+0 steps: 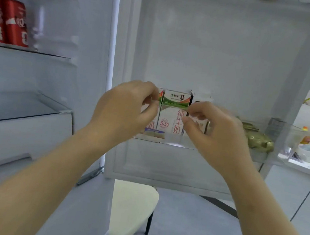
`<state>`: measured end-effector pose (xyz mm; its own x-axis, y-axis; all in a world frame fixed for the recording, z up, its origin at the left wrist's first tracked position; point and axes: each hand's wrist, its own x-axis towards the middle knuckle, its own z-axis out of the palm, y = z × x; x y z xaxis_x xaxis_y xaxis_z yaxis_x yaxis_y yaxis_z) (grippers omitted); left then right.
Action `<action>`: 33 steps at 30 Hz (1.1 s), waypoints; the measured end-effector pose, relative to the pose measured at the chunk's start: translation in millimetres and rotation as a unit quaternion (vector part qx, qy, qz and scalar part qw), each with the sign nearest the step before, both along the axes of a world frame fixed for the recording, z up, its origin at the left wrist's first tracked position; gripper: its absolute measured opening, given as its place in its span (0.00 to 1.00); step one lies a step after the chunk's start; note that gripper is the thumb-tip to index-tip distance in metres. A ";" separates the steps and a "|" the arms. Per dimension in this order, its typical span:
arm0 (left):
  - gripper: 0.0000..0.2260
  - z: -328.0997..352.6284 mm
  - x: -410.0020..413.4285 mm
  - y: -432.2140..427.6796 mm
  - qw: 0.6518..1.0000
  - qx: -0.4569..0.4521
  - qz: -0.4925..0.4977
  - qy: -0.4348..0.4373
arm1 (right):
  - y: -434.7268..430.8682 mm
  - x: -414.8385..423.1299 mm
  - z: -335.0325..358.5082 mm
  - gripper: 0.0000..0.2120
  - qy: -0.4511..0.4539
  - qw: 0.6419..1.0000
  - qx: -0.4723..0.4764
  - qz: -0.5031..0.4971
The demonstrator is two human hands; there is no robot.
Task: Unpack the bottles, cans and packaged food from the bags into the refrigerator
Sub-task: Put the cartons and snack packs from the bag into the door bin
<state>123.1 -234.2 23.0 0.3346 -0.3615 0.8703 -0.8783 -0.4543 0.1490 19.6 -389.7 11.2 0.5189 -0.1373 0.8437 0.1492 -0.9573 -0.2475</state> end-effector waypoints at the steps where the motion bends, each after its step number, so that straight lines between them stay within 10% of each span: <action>1: 0.11 -9.0 -4.6 -0.1 1.000 0.008 -0.011 -0.001 | -0.2 -3.2 -10.1 0.13 0.011 1.000 -0.002 -0.013; 17: 0.09 -182.6 -62.2 -80.2 0.933 0.215 -0.189 0.220 | -31.3 -104.8 -165.3 0.12 0.213 0.933 0.209 -0.199; 33: 0.12 -246.8 -237.3 -244.7 0.805 0.428 -0.371 0.177 | -114.2 -297.8 -254.4 0.17 0.272 0.773 0.445 -0.361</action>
